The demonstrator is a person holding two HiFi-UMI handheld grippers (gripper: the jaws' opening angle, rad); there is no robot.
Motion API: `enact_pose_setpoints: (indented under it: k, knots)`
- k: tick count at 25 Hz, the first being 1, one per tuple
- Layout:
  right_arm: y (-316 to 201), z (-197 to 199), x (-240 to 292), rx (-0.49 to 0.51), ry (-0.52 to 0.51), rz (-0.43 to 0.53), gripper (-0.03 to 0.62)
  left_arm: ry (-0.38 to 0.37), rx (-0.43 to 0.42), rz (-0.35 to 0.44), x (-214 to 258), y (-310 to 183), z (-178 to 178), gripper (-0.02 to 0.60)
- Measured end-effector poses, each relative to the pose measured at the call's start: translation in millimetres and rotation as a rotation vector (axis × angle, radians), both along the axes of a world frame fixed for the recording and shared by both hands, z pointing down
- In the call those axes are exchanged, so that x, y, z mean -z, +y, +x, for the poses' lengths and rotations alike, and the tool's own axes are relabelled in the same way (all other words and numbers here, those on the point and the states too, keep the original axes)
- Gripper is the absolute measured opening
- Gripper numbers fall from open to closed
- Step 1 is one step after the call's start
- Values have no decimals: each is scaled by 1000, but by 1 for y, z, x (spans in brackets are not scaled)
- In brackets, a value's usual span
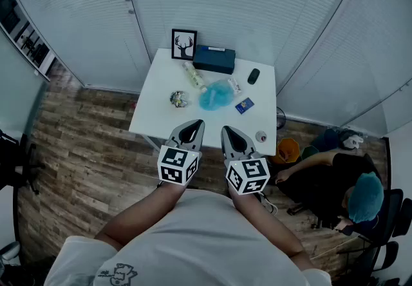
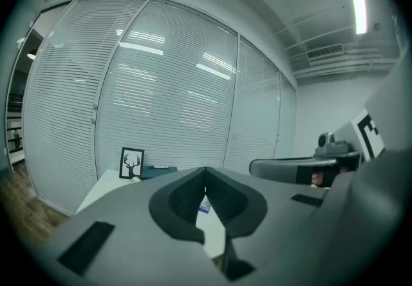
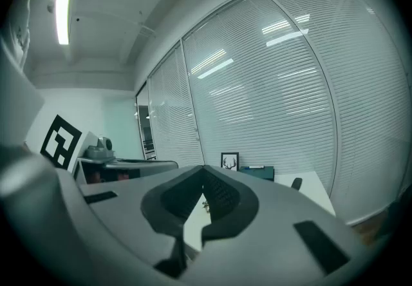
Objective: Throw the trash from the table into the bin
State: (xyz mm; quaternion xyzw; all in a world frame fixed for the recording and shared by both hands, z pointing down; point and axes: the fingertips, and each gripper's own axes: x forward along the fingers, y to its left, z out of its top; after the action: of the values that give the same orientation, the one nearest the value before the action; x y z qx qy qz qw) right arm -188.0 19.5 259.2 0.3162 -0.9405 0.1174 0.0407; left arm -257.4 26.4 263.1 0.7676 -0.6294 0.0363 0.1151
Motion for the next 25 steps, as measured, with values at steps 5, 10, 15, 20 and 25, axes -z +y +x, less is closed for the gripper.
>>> enact_pose_setpoints:
  k: [5,10,15,20,25]
  knots:
    - [3,1,0,-6,-6,-1,5,5,0,-4,-1,2,0,6]
    - [-1,2,3,-21,-30,-2,5,-1,-14,0,0,-3,1,6]
    - [1,-6,0,-17,-26,-12,6,5,-11,-8,-3,-2,-8,6]
    - [0,-18,-1,-10,-27,-17,6,9,-10,-3,-3,-5,-20,6]
    - [-4,-37,-4,-11,-23,-23,6,12,-27,-1,-6,-12,-34,6]
